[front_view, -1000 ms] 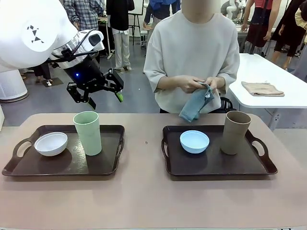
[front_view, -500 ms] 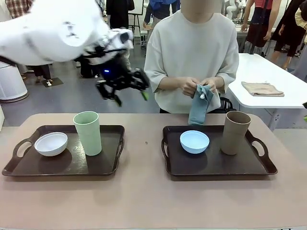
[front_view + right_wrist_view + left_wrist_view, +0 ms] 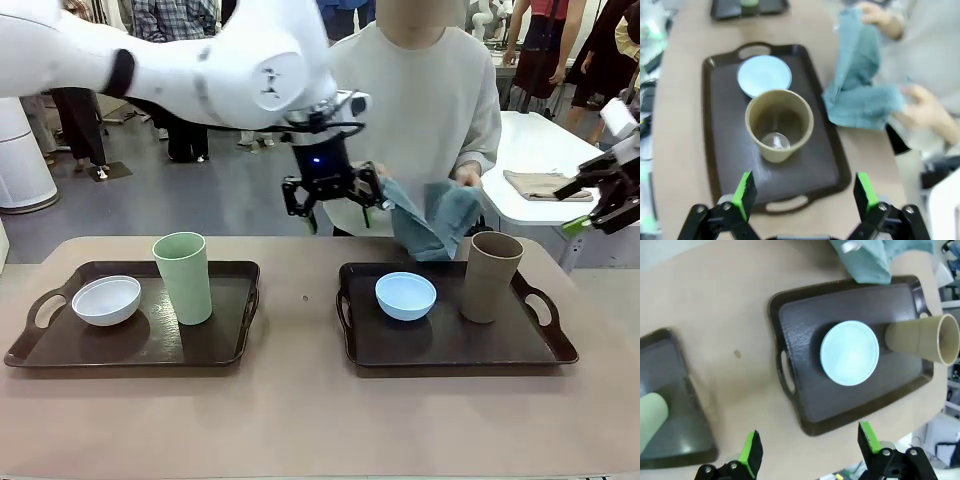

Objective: Set up a tray with a mat and arrange the tableware.
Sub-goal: Pick up the Picnic Bowl and Reusable plastic cup from the Handle tray in front of the human's position and hold them in the air.

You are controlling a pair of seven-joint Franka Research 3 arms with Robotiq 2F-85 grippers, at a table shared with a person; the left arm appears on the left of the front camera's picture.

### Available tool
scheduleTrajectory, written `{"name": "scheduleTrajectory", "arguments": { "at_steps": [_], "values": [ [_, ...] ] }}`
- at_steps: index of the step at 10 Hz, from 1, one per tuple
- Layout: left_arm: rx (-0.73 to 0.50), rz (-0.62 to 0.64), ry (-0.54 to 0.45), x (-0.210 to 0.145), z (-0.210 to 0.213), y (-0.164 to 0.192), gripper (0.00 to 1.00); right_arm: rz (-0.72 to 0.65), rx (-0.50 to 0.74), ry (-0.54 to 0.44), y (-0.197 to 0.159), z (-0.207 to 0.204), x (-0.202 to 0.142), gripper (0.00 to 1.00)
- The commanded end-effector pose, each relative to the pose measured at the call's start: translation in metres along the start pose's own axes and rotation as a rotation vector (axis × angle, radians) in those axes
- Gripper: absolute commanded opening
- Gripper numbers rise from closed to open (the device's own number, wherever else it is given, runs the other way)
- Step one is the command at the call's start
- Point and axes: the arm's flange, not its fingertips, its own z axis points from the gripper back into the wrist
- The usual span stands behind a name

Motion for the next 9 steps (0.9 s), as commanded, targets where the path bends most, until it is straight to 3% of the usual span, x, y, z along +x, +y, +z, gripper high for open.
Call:
{"name": "scheduleTrajectory", "arguments": {
  "at_steps": [1, 2, 4, 5, 9],
  "values": [
    [0.056, 0.032, 0.02, 0.028, -0.003, -0.04, 1.0, 0.088, 0.143, 0.026, -0.012, 0.007, -0.018, 1.0],
    [0.069, 0.029, 0.023, 0.031, -0.008, -0.049, 1.0, 0.101, 0.202, 0.028, -0.01, 0.007, -0.024, 1.0],
    [0.052, 0.008, 0.004, 0.029, -0.01, -0.057, 1.0, 0.031, 0.188, 0.041, -0.008, 0.012, -0.031, 1.0],
    [0.042, 0.014, 0.022, 0.019, -0.017, -0.043, 1.0, 0.066, 0.189, 0.009, -0.001, -0.004, -0.02, 1.0],
    [0.042, 0.014, 0.022, 0.019, -0.017, -0.043, 1.0, 0.066, 0.189, 0.009, -0.001, -0.004, -0.02, 1.0]
  ]
}}
